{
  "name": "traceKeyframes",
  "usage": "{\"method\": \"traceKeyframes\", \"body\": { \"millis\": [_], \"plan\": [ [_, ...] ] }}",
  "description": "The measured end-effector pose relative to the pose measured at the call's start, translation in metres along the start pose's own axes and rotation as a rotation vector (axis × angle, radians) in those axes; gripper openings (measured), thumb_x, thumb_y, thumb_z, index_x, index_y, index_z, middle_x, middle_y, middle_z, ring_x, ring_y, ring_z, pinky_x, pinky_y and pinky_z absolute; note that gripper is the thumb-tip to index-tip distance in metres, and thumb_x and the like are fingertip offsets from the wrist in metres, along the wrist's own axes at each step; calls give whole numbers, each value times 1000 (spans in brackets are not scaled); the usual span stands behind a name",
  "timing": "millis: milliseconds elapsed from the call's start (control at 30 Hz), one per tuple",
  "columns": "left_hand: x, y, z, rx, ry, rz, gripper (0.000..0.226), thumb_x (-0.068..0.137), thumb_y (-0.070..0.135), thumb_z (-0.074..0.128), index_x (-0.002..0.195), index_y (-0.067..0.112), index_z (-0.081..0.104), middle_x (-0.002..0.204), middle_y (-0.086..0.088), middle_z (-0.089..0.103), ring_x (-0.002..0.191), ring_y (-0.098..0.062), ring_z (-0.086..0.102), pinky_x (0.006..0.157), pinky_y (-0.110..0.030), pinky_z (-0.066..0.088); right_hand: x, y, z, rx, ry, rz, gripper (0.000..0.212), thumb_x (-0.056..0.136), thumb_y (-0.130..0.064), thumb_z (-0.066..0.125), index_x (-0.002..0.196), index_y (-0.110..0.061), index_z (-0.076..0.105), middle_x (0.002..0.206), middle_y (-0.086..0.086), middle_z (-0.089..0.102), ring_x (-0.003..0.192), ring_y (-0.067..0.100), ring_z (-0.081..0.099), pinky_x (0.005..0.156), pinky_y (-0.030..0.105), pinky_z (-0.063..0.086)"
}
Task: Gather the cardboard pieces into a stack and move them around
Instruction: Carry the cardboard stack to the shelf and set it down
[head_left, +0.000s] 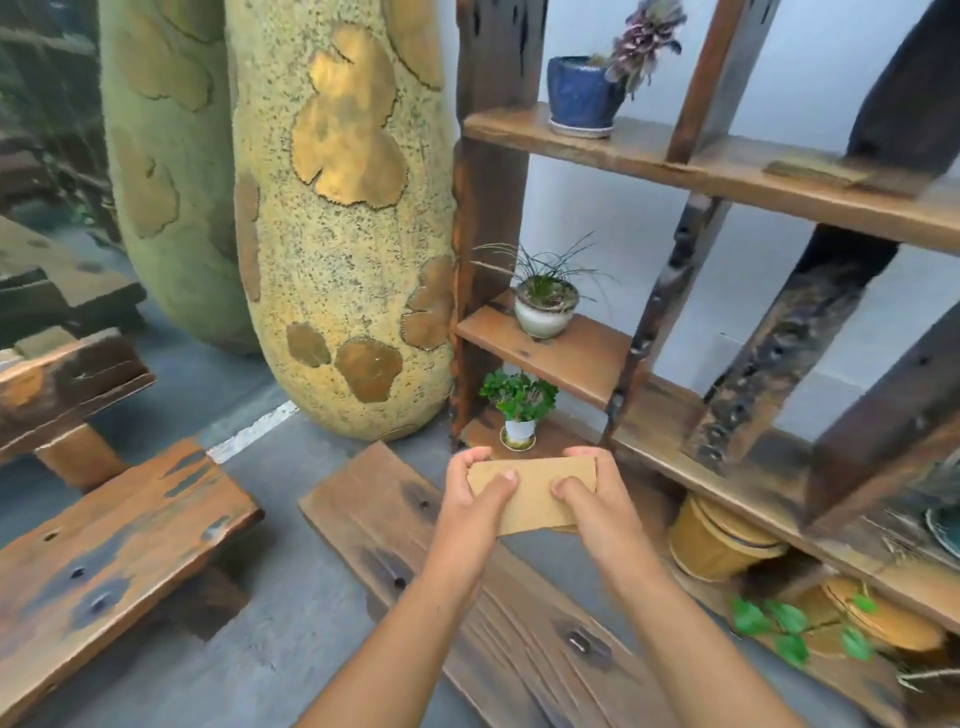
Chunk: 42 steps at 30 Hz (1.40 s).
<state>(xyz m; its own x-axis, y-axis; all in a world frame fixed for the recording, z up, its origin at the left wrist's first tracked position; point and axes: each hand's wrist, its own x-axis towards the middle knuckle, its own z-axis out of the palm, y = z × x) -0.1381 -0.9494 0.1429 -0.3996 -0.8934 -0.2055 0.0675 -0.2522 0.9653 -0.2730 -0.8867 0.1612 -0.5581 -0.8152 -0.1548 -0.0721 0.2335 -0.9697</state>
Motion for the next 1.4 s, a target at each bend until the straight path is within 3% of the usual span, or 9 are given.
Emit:
{"method": "traceKeyframes", "body": {
  "millis": [133, 300, 500, 667, 833, 1000, 1133, 1300, 1400],
  "plan": [
    [37, 14, 60, 98, -35, 55, 30, 75, 36, 63, 104, 40, 59, 105, 0, 64, 75, 0, 63, 73, -30, 46, 31, -2, -47, 149, 43, -19, 34, 87, -13, 57, 116, -30, 55, 108, 6, 63, 91, 16, 61, 71, 31, 54],
    [78, 25, 138, 257, -12, 193, 32, 86, 45, 59, 103, 19, 56, 112, -13, 61, 99, -20, 60, 85, -37, 49, 72, -3, -102, 308, 171, 16, 39, 93, -9, 56, 127, -28, 51, 104, -1, 65, 84, 14, 68, 57, 37, 61],
    [126, 43, 209, 398, -106, 342, 10, 97, 27, 60, 100, 19, 55, 90, 6, 61, 72, 14, 55, 65, -8, 42, 110, -15, -159, 360, 336, -4, 21, 93, -8, 54, 106, -23, 53, 99, 5, 64, 74, 14, 69, 44, 29, 55],
    [170, 79, 247, 302, -281, 329, 6, 88, 30, 52, 92, 26, 55, 89, 5, 60, 74, 5, 55, 62, -8, 41, 154, -48, -190, 326, 423, -66, 20, 90, -13, 57, 105, -27, 54, 101, 3, 64, 74, 5, 71, 46, 25, 54],
    [224, 132, 270, 259, -465, 298, 34, 77, 34, 51, 111, 33, 54, 107, 1, 60, 92, -15, 56, 77, -33, 45, 207, -102, -210, 300, 521, -114, 25, 77, -31, 58, 102, -32, 53, 105, 1, 63, 89, 15, 68, 49, 24, 55],
    [275, 181, 295, 301, -551, 378, 36, 91, 29, 45, 127, 31, 44, 126, -8, 50, 90, -7, 51, 59, -5, 43, 255, -151, -219, 329, 619, -120, 45, 73, -39, 57, 115, -24, 51, 110, 1, 62, 98, 18, 66, 55, 23, 56],
    [306, 222, 320, 337, -561, 437, 50, 80, 33, 38, 128, 23, 46, 130, -8, 44, 94, -3, 46, 87, -37, 44, 282, -194, -235, 372, 612, -174, 30, 75, -32, 57, 103, -23, 55, 103, 4, 67, 93, 19, 68, 55, 28, 56],
    [346, 261, 362, 428, -561, 425, 39, 94, 31, 38, 130, 18, 49, 129, -12, 52, 114, -26, 53, 102, -47, 45, 315, -236, -268, 363, 610, -127, 15, 85, -22, 58, 98, -15, 52, 103, 10, 60, 92, 23, 65, 61, 34, 61],
    [369, 275, 391, 349, -610, 325, 40, 96, 31, 45, 131, 14, 53, 117, -9, 62, 105, -25, 61, 86, -43, 52, 335, -248, -296, 201, 662, -21, 35, 85, -29, 60, 114, -12, 54, 109, 9, 63, 94, 21, 64, 67, 34, 61]
  ]
}}
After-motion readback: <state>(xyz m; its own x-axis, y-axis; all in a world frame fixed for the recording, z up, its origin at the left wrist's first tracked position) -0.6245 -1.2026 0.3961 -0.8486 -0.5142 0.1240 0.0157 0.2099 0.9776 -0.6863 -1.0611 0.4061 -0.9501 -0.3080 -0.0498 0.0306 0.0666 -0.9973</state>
